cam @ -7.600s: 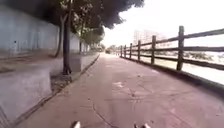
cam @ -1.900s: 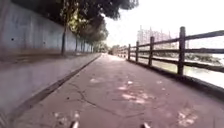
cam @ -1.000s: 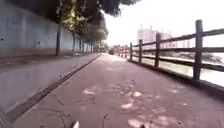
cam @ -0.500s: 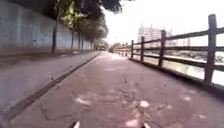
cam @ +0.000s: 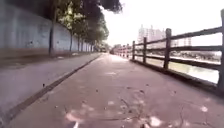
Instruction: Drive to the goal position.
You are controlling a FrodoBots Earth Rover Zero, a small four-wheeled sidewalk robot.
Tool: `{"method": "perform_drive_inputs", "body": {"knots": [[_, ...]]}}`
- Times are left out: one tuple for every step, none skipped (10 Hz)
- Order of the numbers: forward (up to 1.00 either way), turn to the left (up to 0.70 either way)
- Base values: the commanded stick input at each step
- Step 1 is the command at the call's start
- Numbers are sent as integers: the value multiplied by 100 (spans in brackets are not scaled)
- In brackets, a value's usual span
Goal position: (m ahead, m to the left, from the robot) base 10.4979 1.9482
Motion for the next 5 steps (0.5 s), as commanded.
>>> {"method": "perform_drive_inputs", "body": {"knots": [[70,0],[70,2],[70,2],[70,2],[70,2]]}}
